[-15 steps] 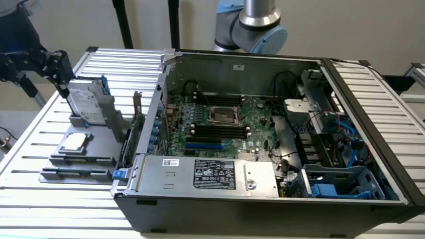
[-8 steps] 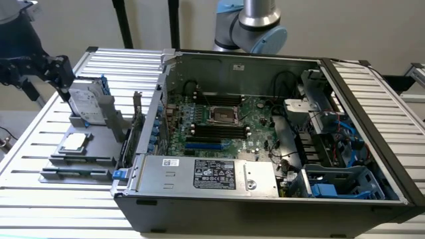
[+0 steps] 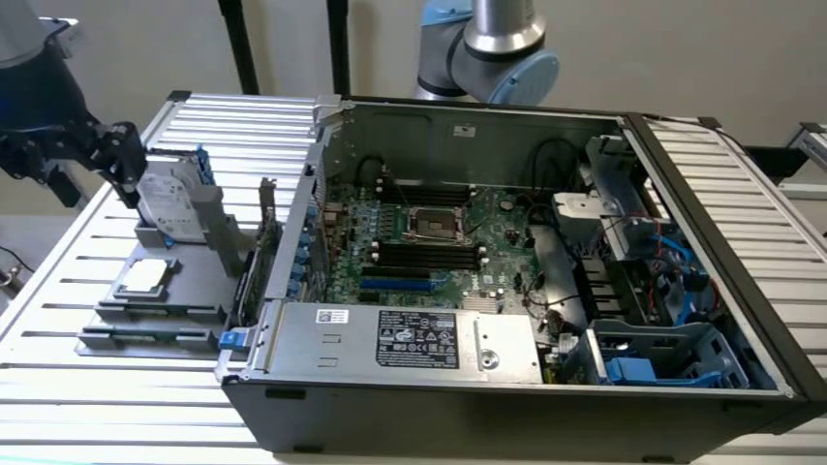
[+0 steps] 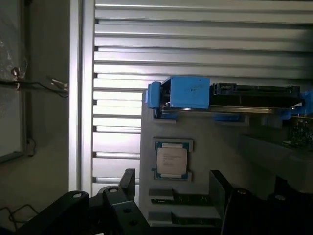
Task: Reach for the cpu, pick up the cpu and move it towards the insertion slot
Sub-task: 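Pick up the cpu and move it towards the insertion slot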
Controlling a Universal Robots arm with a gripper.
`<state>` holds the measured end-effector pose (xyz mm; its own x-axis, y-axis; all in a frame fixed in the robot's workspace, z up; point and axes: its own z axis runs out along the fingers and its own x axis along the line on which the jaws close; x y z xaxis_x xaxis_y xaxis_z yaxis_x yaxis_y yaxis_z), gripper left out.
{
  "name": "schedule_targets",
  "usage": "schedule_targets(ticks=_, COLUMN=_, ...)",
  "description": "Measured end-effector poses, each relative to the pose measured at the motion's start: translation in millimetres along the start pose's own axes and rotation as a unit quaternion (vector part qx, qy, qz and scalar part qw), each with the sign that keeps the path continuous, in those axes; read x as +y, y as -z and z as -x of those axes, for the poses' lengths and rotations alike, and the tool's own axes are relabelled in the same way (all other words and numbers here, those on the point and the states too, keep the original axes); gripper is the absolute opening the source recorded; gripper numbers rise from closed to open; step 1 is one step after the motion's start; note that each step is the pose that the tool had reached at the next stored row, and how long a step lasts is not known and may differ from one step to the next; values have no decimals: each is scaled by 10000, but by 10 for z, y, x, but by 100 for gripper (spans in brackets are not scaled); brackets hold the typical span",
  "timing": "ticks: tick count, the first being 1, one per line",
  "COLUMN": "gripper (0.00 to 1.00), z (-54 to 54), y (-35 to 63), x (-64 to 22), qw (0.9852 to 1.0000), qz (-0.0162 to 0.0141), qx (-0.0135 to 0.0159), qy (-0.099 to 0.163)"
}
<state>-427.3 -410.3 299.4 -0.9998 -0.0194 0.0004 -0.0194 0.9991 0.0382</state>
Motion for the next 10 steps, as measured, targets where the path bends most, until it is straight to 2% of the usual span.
schedule_targets(ticks=10, gripper=71, z=-3, y=-177, x=-111, qw=10000, qz=0, qx=1, qy=0)
